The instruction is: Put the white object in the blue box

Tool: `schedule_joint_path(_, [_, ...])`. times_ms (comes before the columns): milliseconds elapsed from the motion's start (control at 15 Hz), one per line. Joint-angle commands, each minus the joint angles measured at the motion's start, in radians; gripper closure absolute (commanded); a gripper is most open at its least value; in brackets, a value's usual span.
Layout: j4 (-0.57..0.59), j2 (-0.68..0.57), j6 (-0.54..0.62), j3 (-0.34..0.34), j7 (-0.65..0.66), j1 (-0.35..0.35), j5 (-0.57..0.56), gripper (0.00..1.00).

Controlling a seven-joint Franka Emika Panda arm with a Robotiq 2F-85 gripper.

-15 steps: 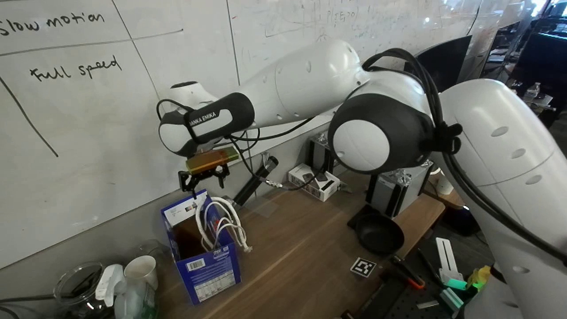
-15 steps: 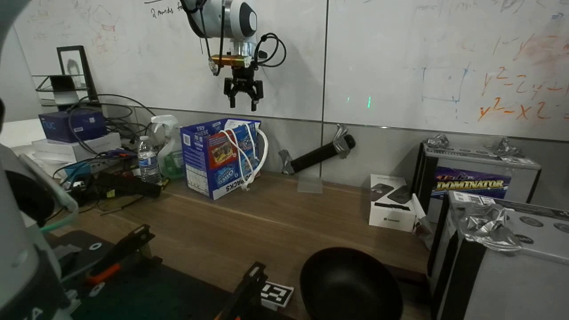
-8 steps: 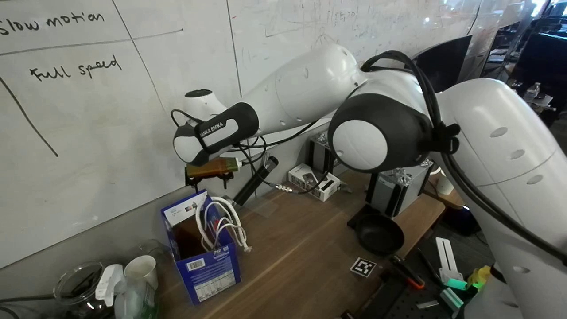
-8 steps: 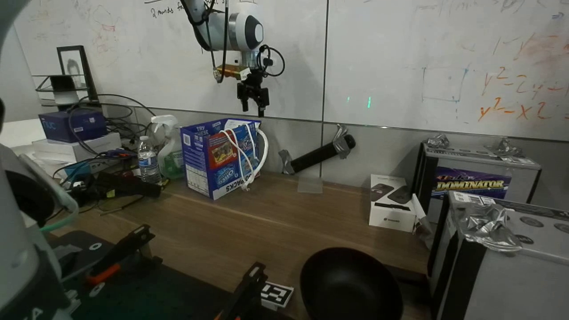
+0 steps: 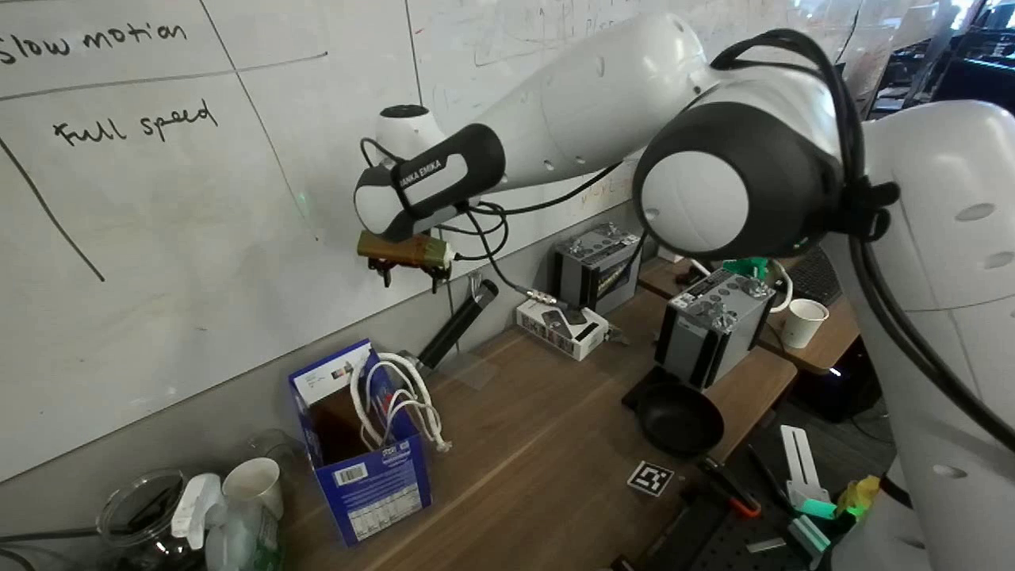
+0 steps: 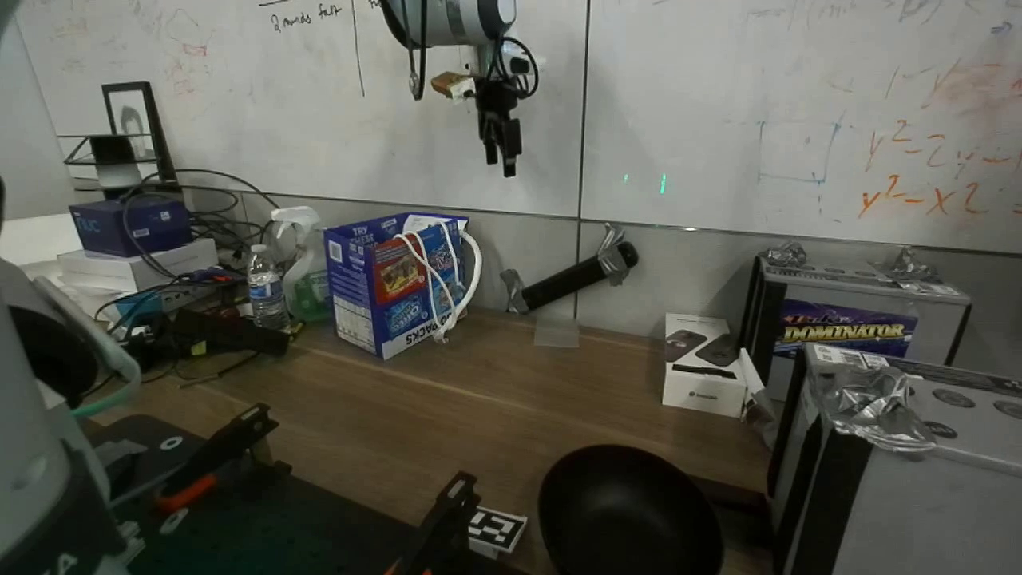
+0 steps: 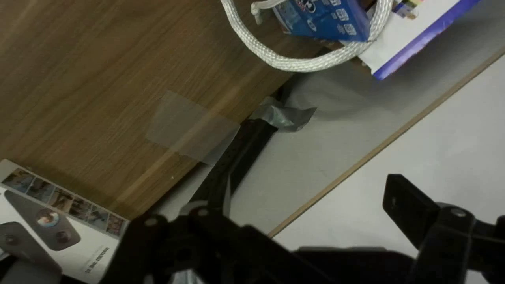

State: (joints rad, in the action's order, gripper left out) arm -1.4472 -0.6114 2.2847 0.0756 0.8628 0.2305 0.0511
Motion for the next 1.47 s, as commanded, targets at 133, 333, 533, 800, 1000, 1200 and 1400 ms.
schedule_joint_path(133, [-0.194,0.175,-0.043,-0.027,0.061,-0.072,0.081,0.0])
schedule_joint_path(333, [-0.274,0.206,-0.049,-0.043,0.1,-0.087,0.151,0.0])
schedule_joint_path(533, [-0.35,0.203,-0.031,-0.055,0.164,-0.086,0.199,0.0])
schedule_joint_path(800, [-0.484,0.206,0.03,-0.111,0.124,-0.121,0.37,0.0])
schedule_joint_path(1000, [-0.557,0.197,0.07,-0.146,0.074,-0.148,0.496,0.0])
schedule_joint_path(1200, [-0.615,0.208,0.107,-0.179,-0.027,-0.183,0.632,0.0])
schedule_joint_path(1400, [-0.654,0.214,0.154,-0.179,-0.154,-0.191,0.734,0.0])
